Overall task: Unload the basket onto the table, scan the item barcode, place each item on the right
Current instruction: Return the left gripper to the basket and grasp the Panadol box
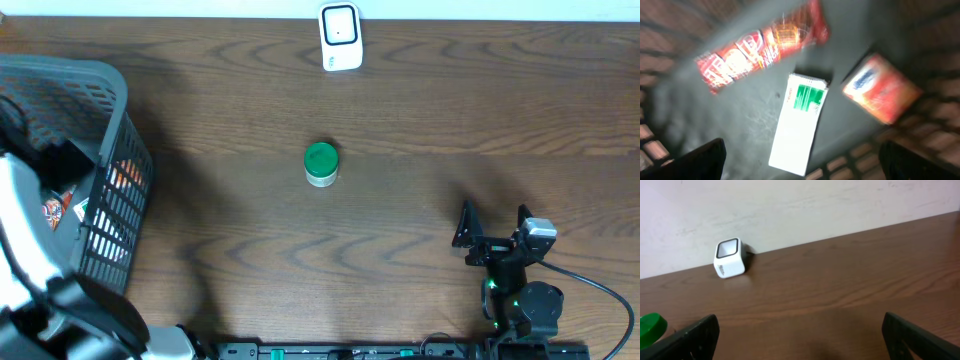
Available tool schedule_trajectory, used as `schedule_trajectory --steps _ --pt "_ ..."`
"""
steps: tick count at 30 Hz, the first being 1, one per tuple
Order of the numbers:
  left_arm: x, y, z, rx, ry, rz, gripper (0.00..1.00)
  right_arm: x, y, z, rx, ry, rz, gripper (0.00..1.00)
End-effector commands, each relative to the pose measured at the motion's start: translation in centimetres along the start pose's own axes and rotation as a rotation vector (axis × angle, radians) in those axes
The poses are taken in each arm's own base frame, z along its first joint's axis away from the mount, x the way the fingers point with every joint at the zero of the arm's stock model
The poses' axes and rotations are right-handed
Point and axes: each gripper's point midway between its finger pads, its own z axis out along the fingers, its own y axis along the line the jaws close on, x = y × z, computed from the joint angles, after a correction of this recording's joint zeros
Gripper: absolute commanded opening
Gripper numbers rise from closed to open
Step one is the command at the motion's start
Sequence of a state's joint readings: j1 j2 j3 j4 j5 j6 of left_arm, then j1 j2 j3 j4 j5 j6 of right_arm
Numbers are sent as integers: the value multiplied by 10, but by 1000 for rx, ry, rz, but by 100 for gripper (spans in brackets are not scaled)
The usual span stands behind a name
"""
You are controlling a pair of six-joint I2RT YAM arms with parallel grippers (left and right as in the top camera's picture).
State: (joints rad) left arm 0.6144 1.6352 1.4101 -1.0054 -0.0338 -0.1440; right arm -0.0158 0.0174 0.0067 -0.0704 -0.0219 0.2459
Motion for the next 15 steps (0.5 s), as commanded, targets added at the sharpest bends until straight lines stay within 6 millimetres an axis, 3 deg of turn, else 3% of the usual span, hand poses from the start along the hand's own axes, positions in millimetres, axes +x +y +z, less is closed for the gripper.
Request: schedule_trajectory --steps 1,5,15 --pt "18 3 29 -19 73 23 98 0 -3 0 14 -2 9 99" --pt "30 2 58 -28 136 21 98 0 -3 0 14 -2 9 99" --pt "52 2 105 -38 208 14 98 0 -3 0 14 -2 9 99"
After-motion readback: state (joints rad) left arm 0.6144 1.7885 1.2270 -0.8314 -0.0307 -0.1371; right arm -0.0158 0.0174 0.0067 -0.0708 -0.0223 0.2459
